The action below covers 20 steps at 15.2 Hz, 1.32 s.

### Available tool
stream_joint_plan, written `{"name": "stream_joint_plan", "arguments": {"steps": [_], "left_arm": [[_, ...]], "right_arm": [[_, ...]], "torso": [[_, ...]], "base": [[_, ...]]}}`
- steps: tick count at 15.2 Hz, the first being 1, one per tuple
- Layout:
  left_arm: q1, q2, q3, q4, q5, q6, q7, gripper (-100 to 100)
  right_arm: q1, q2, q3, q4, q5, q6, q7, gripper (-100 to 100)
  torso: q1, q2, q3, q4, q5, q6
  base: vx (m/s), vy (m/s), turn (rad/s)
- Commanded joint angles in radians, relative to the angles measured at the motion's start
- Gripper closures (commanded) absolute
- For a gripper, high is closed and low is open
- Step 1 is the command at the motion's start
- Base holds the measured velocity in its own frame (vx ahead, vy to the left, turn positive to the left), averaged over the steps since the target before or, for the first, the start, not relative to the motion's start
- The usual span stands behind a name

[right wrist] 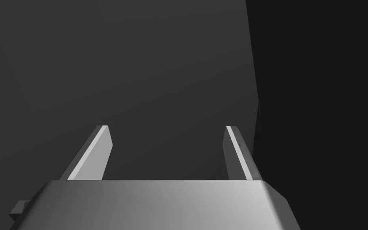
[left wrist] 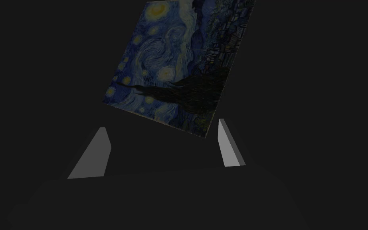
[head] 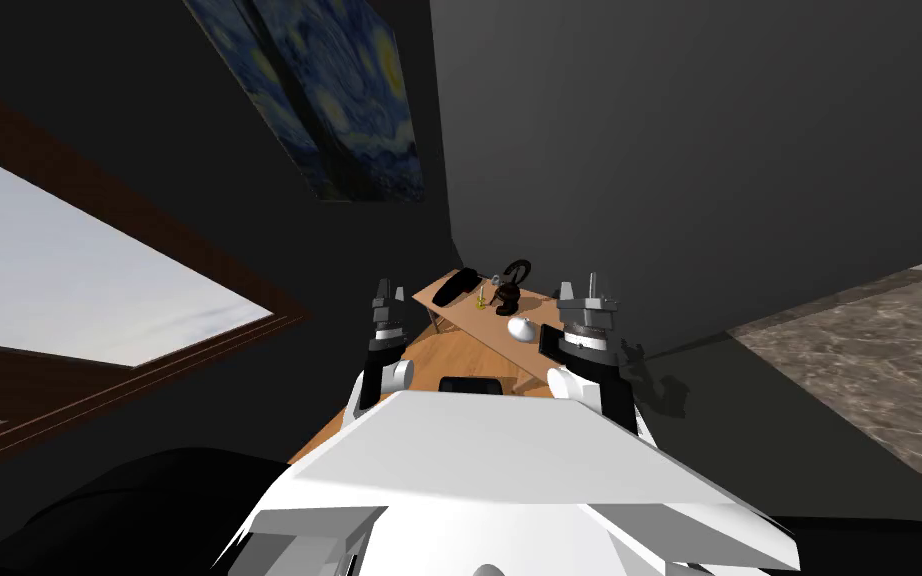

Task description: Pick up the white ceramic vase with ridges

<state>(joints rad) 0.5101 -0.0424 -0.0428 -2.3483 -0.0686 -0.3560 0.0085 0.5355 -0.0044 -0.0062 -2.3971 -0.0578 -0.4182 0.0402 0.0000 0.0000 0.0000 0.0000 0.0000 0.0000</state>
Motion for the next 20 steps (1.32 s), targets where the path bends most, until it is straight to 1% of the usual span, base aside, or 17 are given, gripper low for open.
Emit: {"name": "stream_joint_plan", "arguments": {"steps": [1, 2, 3, 4, 5, 6, 7, 8, 9, 10, 11, 14, 15, 16, 17, 18, 20], "left_arm": [[0.0, 0.0, 0.0, 0.0, 0.0, 0.0, 0.0, 0], [0.0, 0.0, 0.0, 0.0, 0.0, 0.0, 0.0, 0], [0.0, 0.0, 0.0, 0.0, 0.0, 0.0, 0.0, 0], [0.0, 0.0, 0.0, 0.0, 0.0, 0.0, 0.0, 0], [0.0, 0.0, 0.0, 0.0, 0.0, 0.0, 0.0, 0], [0.0, 0.0, 0.0, 0.0, 0.0, 0.0, 0.0, 0], [0.0, 0.0, 0.0, 0.0, 0.0, 0.0, 0.0, 0], [0.0, 0.0, 0.0, 0.0, 0.0, 0.0, 0.0, 0], [0.0, 0.0, 0.0, 0.0, 0.0, 0.0, 0.0, 0], [0.0, 0.0, 0.0, 0.0, 0.0, 0.0, 0.0, 0], [0.0, 0.0, 0.0, 0.0, 0.0, 0.0, 0.0, 0], [0.0, 0.0, 0.0, 0.0, 0.0, 0.0, 0.0, 0], [0.0, 0.0, 0.0, 0.0, 0.0, 0.0, 0.0, 0], [0.0, 0.0, 0.0, 0.0, 0.0, 0.0, 0.0, 0], [0.0, 0.0, 0.0, 0.0, 0.0, 0.0, 0.0, 0], [0.0, 0.0, 0.0, 0.0, 0.0, 0.0, 0.0, 0], [0.0, 0.0, 0.0, 0.0, 0.0, 0.0, 0.0, 0]], "right_arm": [[0.001, -0.036, 0.009, 0.004, 0.001, 0.005, 0.002, -100], [0.002, -0.062, 0.019, 0.007, 0.003, 0.011, 0.005, -100], [0.002, -0.064, 0.019, 0.007, 0.003, 0.011, 0.005, -100], [0.003, -0.096, 0.031, 0.012, 0.004, 0.018, 0.008, -100], [0.003, -0.096, 0.031, 0.012, 0.004, 0.018, 0.008, -100], [0.004, -0.131, 0.046, 0.019, 0.006, 0.027, 0.012, -100], [0.004, -0.131, 0.046, 0.019, 0.006, 0.027, 0.012, -100], [0.005, -0.168, 0.064, 0.026, 0.009, 0.038, 0.017, -100], [0.005, -0.168, 0.064, 0.026, 0.009, 0.038, 0.017, -100], [0.007, -0.206, 0.084, 0.034, 0.012, 0.05, 0.022, -100], [0.007, -0.209, 0.084, 0.034, 0.012, 0.05, 0.022, -100], [0.011, -0.28, 0.131, 0.053, 0.018, 0.079, 0.034, -100], [0.011, -0.297, 0.131, 0.053, 0.018, 0.079, 0.034, -100], [0.013, -0.326, 0.158, 0.064, 0.022, 0.095, 0.041, -100], [0.013, -0.344, 0.158, 0.064, 0.022, 0.095, 0.041, -100], [0.015, -0.371, 0.186, 0.076, 0.026, 0.113, 0.049, -100], [0.015, -0.394, 0.186, 0.076, 0.026, 0.113, 0.049, -100]], "torso": [[0.0, 0.0, 0.0, 0.0, 0.0, 0.0], [0.0, 0.0, 0.0, 0.0, 0.0, 0.0], [0.0, 0.0, 0.0, 0.0, 0.0, 0.0], [0.0, 0.0, 0.0, 0.0, 0.0, 0.0], [0.0, 0.0, 0.0, 0.0, 0.0, 0.0], [0.0, 0.0, 0.0, 0.0, 0.0, 0.0], [0.0, 0.0, 0.0, 0.0, 0.0, 0.0], [0.0, 0.0, 0.0, 0.0, 0.0, 0.0], [0.0, 0.0, 0.0, 0.0, 0.0, 0.0], [0.0, 0.0, 0.0, 0.0, 0.0, 0.0], [0.001, 0.0, 0.0, 0.0, 0.0, -0.001], [0.001, -0.001, 0.0, 0.0, 0.0, 0.0], [0.001, -0.001, 0.0, 0.0, 0.0, -0.001], [0.001, -0.001, 0.0, 0.0, 0.0, 0.0], [0.001, -0.001, 0.0, 0.0, 0.0, -0.001], [0.001, -0.001, -0.001, 0.0, 0.0, -0.001], [0.001, -0.001, -0.001, 0.0, 0.0, -0.001]], "base": [[0.0, 0.004, 0.055], [0.0, 0.007, 0.123], [0.0, 0.005, 0.095], [0.0, 0.006, 0.099], [0.001, 0.005, 0.078], [0.0, 0.008, 0.114], [0.001, 0.007, 0.111], [0.002, 0.008, 0.132], [0.003, 0.008, 0.121], [0.006, 0.011, 0.167], [0.006, 0.009, 0.149], [0.006, 0.013, 0.19], [0.007, 0.009, 0.175], [0.01, 0.01, 0.183], [0.01, 0.01, 0.177], [0.013, 0.015, 0.251], [0.012, 0.007, 0.121]]}}
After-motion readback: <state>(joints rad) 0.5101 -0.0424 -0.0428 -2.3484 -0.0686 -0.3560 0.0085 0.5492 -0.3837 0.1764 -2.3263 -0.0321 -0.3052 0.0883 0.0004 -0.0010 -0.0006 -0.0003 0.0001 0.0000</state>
